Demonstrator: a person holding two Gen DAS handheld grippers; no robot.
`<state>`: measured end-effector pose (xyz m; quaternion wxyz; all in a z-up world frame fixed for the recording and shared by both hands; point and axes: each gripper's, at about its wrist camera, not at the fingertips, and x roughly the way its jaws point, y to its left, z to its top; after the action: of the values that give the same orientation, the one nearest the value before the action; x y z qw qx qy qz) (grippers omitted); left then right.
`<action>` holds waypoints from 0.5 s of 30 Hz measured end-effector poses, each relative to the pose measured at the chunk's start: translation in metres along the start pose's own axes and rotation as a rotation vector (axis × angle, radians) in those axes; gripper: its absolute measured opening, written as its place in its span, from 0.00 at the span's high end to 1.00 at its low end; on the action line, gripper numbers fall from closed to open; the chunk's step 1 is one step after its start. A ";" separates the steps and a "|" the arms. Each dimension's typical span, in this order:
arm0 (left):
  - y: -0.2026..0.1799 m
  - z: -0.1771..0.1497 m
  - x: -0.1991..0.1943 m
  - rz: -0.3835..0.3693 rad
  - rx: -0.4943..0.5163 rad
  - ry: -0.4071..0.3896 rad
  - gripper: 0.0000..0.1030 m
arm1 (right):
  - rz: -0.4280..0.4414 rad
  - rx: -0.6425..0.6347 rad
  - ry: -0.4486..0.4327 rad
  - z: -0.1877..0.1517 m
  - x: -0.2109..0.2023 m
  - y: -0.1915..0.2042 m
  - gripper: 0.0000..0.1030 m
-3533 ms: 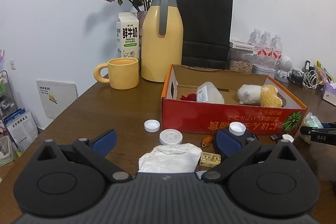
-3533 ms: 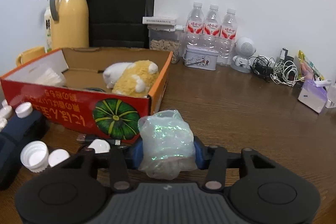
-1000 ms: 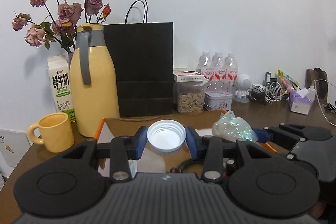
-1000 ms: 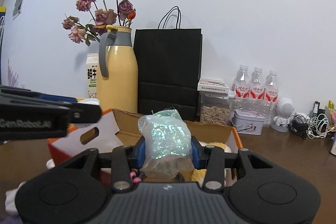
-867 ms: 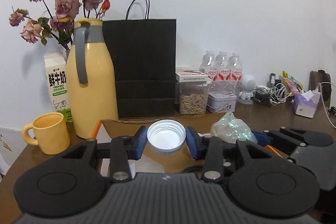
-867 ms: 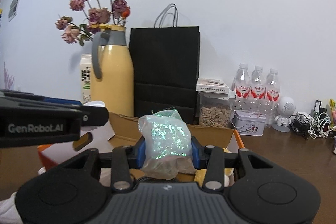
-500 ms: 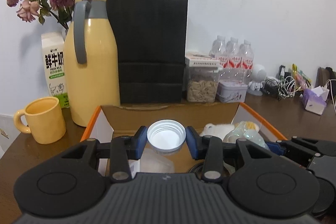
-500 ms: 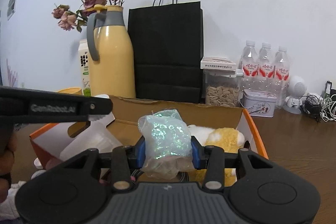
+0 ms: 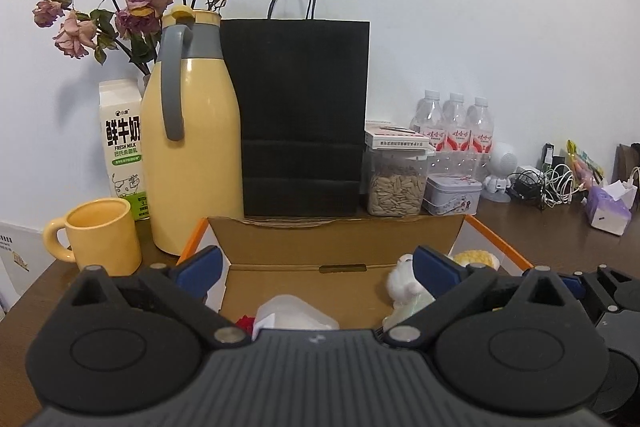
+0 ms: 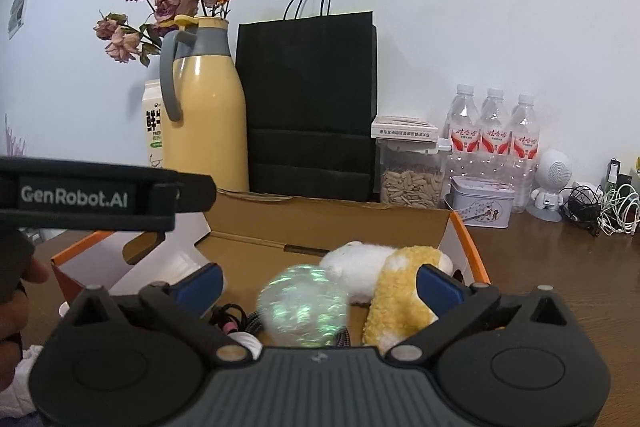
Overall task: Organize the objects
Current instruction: 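Lower the bag into the cardboard box with the right tool while the left tool drops the cap in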
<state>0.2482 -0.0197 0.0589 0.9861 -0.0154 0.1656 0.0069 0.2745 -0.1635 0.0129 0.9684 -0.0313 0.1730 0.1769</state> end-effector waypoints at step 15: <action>-0.003 -0.001 -0.002 -0.009 0.002 -0.003 0.00 | 0.000 -0.002 -0.025 0.001 -0.007 0.001 0.00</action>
<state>0.2460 -0.0223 0.0588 0.9863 -0.0153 0.1640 0.0025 0.2680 -0.1645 0.0164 0.9704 -0.0300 0.1609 0.1777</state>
